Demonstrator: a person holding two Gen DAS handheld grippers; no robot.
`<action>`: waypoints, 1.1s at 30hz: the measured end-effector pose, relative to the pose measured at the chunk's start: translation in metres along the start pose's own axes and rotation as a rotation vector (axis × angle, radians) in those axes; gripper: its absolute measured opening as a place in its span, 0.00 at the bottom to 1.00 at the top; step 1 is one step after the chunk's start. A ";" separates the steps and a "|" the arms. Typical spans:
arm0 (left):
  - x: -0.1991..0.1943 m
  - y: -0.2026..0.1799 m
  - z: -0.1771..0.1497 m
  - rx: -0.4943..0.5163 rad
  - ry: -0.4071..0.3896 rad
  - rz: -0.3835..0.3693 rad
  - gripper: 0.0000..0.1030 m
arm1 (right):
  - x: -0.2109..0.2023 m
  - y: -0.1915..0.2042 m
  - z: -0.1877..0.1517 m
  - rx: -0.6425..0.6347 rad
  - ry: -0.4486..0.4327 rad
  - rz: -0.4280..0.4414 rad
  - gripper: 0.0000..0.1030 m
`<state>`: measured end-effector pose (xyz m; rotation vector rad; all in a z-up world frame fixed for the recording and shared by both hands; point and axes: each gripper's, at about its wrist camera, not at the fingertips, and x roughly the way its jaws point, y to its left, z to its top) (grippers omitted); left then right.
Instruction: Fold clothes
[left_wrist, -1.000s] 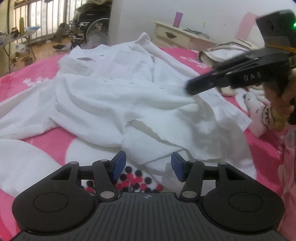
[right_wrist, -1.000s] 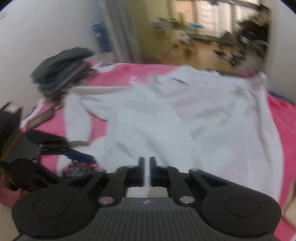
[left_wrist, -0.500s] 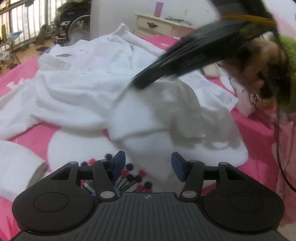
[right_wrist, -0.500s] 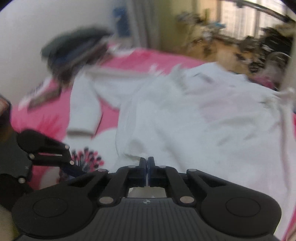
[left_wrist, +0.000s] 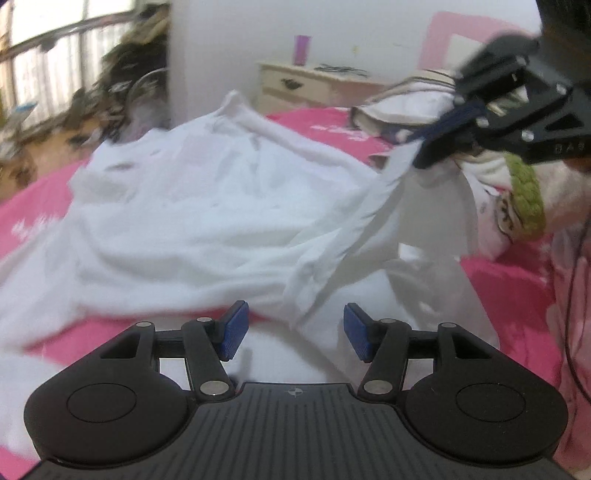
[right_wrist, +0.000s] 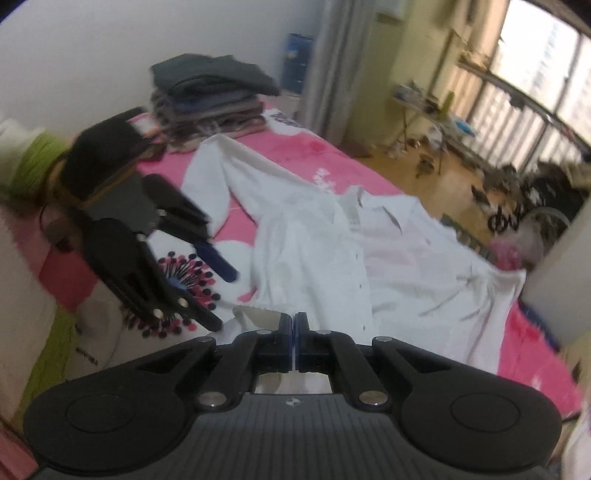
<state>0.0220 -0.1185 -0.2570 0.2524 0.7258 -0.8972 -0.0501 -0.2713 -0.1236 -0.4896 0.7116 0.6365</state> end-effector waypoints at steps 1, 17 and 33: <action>0.004 -0.002 0.002 0.022 -0.001 -0.008 0.55 | -0.002 0.001 0.004 -0.012 -0.009 -0.001 0.01; -0.044 0.014 0.007 -0.249 0.018 -0.088 0.00 | -0.020 0.008 0.060 -0.103 -0.210 -0.004 0.01; -0.051 0.053 -0.095 -0.689 0.648 -0.043 0.03 | 0.128 0.090 0.036 0.385 0.020 0.520 0.40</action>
